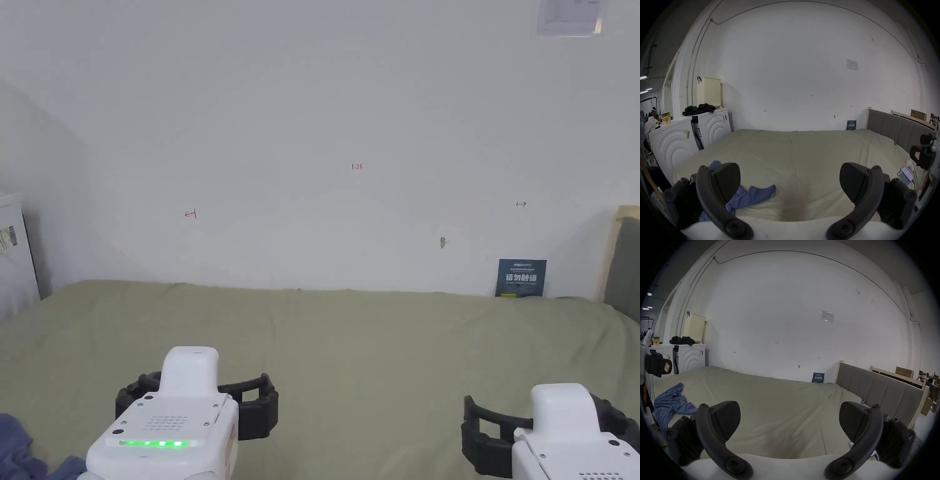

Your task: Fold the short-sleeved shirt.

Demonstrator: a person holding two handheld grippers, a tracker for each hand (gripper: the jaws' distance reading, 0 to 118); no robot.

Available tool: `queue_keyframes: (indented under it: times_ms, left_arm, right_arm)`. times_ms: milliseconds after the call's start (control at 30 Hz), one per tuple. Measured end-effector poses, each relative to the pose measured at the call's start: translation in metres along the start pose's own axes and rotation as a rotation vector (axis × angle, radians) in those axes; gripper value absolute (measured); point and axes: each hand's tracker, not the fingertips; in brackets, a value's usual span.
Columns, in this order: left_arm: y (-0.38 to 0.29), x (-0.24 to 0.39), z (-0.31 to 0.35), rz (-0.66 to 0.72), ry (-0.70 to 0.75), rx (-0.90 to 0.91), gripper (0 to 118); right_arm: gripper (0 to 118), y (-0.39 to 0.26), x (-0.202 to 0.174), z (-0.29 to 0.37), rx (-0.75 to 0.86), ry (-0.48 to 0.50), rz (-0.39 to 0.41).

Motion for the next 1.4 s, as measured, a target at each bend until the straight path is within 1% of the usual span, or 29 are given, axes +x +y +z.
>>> queue_keyframes:
  times_ms: [67, 133, 167, 200, 233, 267, 300, 333, 367, 400, 533, 700, 800, 900, 967, 1100, 1200, 1400]
  left_arm:
    - [0.000, -0.001, 0.000, -0.004, 0.003, 0.002, 118]
    - [0.000, -0.002, 0.000, -0.004, 0.007, 0.001, 115]
    - [0.000, -0.003, 0.000, 0.002, -0.003, 0.003, 111]
    - [0.000, -0.004, 0.000, 0.007, -0.009, 0.002, 98]
    - [0.000, -0.006, -0.001, 0.013, -0.031, -0.001, 72]
    - [-0.001, -0.008, -0.002, 0.012, -0.060, -0.016, 29]
    - [-0.001, -0.008, -0.005, 0.025, -0.060, -0.026, 0]
    - [-0.004, -0.006, -0.007, 0.031, -0.036, -0.023, 0]
    - [-0.005, -0.008, -0.007, 0.027, -0.041, -0.029, 0]
    - [-0.006, -0.009, -0.007, 0.030, -0.055, -0.031, 0]
    - [-0.008, -0.009, -0.008, 0.032, -0.043, -0.030, 0]
    - [-0.006, -0.011, -0.008, 0.040, -0.045, -0.032, 0]
    - [-0.007, -0.012, -0.008, 0.024, -0.030, -0.035, 0]
    - [-0.009, -0.019, -0.006, 0.028, -0.017, -0.042, 0]
    - [-0.010, -0.031, -0.003, 0.033, 0.010, -0.043, 0]
    - [-0.010, -0.064, 0.009, 0.046, 0.089, -0.044, 0]
    - [-0.014, -0.098, 0.023, 0.054, 0.176, -0.057, 0]
    - [-0.028, -0.174, 0.073, 0.057, 0.367, -0.092, 0]
  right_arm:
    - [118, 0.001, 0.001, -0.001, -0.007, 0.001, -0.002]
    - [118, 0.002, 0.001, -0.001, -0.025, -0.002, -0.009]
    - [118, 0.002, 0.001, -0.001, -0.031, -0.003, -0.013]
    - [115, 0.003, 0.002, -0.002, -0.044, 0.018, -0.019]
    - [97, 0.003, 0.002, -0.002, -0.053, 0.023, -0.024]
    - [55, 0.002, 0.000, -0.001, -0.051, 0.016, -0.021]
    - [0, 0.000, 0.000, -0.002, -0.051, 0.002, -0.015]
    - [0, -0.002, 0.001, -0.003, -0.057, -0.016, -0.030]
    - [0, 0.001, 0.007, -0.001, -0.054, -0.009, -0.023]
    - [0, 0.003, 0.011, 0.000, -0.072, 0.008, -0.040]
    - [0, -0.004, 0.016, -0.004, -0.064, -0.034, -0.025]
    - [0, -0.005, 0.023, -0.005, -0.082, -0.055, -0.058]
    - [0, -0.005, 0.023, -0.005, -0.087, -0.053, -0.049]
    - [0, -0.004, 0.010, -0.003, -0.078, -0.030, -0.015]
    - [0, -0.002, -0.003, -0.004, -0.073, 0.008, 0.000]
    - [0, 0.004, -0.038, -0.011, -0.061, 0.097, 0.001]
    - [0, 0.009, -0.074, -0.017, -0.052, 0.187, -0.010]
    - [0, 0.017, -0.158, -0.027, -0.036, 0.390, -0.030]
